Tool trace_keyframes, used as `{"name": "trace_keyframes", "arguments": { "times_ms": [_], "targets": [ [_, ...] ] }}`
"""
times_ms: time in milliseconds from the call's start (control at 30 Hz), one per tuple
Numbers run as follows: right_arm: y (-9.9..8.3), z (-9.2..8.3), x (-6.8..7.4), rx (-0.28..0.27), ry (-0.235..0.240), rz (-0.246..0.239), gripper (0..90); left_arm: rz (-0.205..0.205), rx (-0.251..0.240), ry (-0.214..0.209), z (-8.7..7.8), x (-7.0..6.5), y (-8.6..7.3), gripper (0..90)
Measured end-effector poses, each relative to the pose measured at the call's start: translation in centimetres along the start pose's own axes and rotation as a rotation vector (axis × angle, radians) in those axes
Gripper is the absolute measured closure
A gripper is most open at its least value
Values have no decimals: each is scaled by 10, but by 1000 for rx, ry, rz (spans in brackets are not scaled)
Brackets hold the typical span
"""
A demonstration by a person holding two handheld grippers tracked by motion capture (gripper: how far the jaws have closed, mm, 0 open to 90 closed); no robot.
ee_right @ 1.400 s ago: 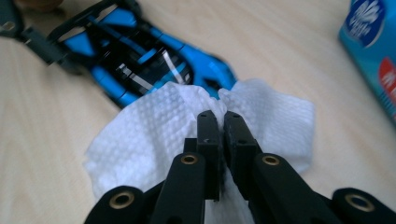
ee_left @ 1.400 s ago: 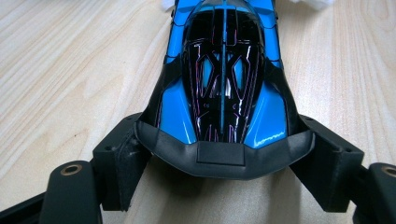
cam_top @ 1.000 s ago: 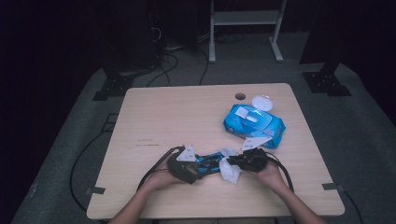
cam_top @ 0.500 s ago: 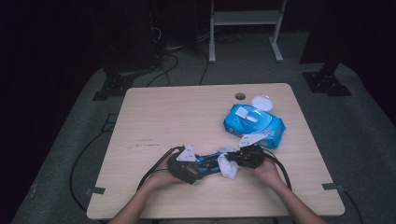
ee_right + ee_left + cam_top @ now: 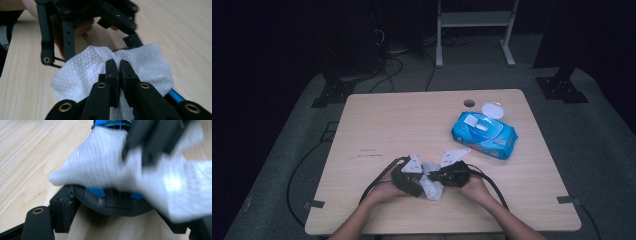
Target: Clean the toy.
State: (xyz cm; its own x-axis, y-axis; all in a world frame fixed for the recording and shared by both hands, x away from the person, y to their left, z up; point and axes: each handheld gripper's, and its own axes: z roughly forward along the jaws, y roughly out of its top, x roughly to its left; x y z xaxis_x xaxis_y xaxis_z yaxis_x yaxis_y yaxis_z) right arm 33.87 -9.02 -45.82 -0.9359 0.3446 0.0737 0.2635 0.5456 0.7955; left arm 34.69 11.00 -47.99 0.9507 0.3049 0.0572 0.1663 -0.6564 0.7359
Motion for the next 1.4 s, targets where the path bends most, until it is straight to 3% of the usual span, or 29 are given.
{"name": "trace_keyframes", "arguments": {
  "times_ms": [133,267,400,533,633,700,867,967,1100,1233,1400],
  "targets": [
    [1,4,0,4,15,-6,856,-2,-4,0,0,0,0,240],
    [-4,-13,-6,7,-45,-8,857,-4,-4,-4,0,0,0,240],
    [-3,-25,-17,-12,-93,25,856,-2,-5,-2,0,0,0,240],
    [5,-17,-24,-18,-102,32,856,-3,-6,-1,0,0,0,240],
    [6,-7,-29,22,-116,19,856,-4,-7,-2,0,0,0,240],
    [4,-8,-34,21,-113,37,856,-5,-8,-1,1,0,0,240],
    [-10,-26,-46,54,-178,50,856,-10,-7,-6,0,1,-1,240],
    [-22,-40,-52,44,-188,89,856,-11,-8,-7,0,1,-1,240],
    [-35,-52,-55,67,-221,94,856,-11,-9,-9,1,1,-1,240],
    [-45,-59,-57,44,-211,141,856,-11,-12,-10,1,2,-1,240],
    [-39,-53,-44,21,-152,112,855,-13,-11,-10,1,2,-2,240]
  ]
}}
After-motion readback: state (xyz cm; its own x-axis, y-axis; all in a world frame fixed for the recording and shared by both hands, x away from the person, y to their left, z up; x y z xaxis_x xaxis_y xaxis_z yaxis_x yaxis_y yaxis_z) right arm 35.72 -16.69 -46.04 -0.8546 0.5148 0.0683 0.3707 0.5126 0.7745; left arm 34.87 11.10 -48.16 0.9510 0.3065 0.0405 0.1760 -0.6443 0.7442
